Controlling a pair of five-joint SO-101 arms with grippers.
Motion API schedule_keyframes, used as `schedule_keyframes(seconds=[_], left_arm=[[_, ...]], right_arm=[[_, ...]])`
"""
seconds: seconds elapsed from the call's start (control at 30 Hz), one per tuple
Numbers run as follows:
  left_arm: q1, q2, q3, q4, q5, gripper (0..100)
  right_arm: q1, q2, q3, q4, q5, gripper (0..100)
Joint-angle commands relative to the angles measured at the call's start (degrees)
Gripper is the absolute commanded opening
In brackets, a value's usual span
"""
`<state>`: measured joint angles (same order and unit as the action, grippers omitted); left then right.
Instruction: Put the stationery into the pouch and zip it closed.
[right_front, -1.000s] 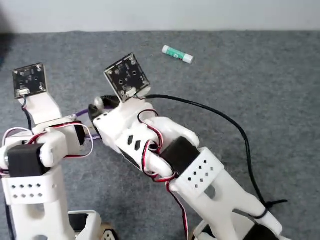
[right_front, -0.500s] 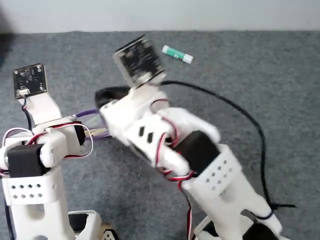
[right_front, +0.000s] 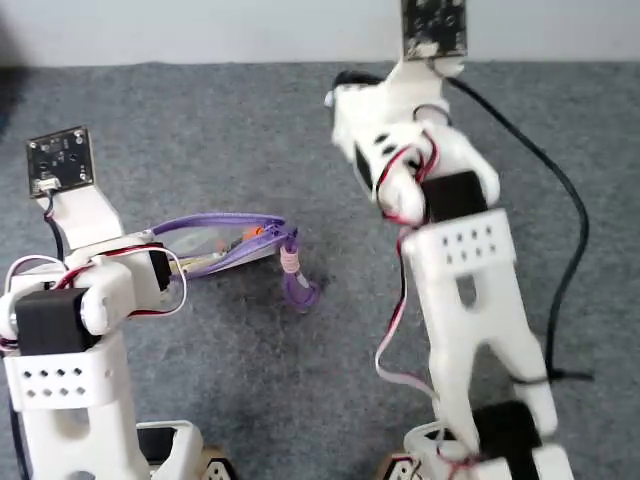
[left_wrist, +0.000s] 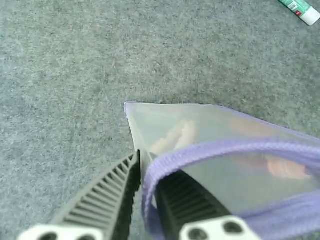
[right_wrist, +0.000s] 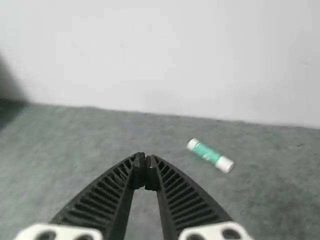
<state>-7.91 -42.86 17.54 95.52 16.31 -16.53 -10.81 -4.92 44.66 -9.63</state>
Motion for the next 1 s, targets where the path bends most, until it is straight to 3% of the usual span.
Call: schedule_keyframes(seconds=[0.0, 0.2, 0.37, 0.8, 0.97], left_arm=[[0.26, -0.53, 0.13, -0.53, 0.44, 1], [0.44, -0.35, 0.13, -0.44, 0.35, 1], [0.44, -0.44, 0.13, -0.44, 0.35, 1], [0.44, -0.44, 0.13, -0.53, 0.35, 1], [0.44, -0.26, 0.22, -0.53, 0.35, 1]], right_arm=[[3.65, 6.81, -2.81, -10.07, -0.26, 0.8], [5.23, 21.41, -2.99, -24.40, -0.18, 0.8], [6.46, 33.01, -9.85, -28.35, -0.18, 0.8], [8.92, 68.44, -51.16, -28.44, -0.09, 0.8], [8.48, 84.09, -67.96, -28.79, 5.36, 0.9]])
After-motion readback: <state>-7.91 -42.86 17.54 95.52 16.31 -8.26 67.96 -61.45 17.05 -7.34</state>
